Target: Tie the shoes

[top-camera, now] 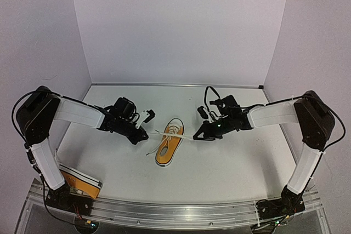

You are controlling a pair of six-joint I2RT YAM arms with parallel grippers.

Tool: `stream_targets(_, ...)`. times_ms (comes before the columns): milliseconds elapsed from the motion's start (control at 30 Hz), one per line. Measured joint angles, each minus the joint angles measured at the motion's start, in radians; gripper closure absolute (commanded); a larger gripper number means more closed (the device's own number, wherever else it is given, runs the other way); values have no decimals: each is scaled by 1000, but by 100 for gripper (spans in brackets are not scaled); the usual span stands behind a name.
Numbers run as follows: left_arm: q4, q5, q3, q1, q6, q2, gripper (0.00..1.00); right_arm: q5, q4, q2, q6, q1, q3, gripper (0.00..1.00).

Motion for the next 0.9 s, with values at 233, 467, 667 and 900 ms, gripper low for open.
stream_targets(233, -1, 37, 1, -50, -3, 50, 100, -21, 18, 35, 2, -6, 3, 100)
stream_targets(467, 16, 124, 76, -145, -21, 143, 100, -55, 22, 73, 8, -6, 46, 100)
stream_targets(667, 37, 195, 75, -159, -44, 145, 100, -77, 33, 73, 8, -6, 73, 100)
stream_targets(900, 58, 193, 17, -126, -62, 119, 92, -86, 36, 73, 8, -6, 63, 100)
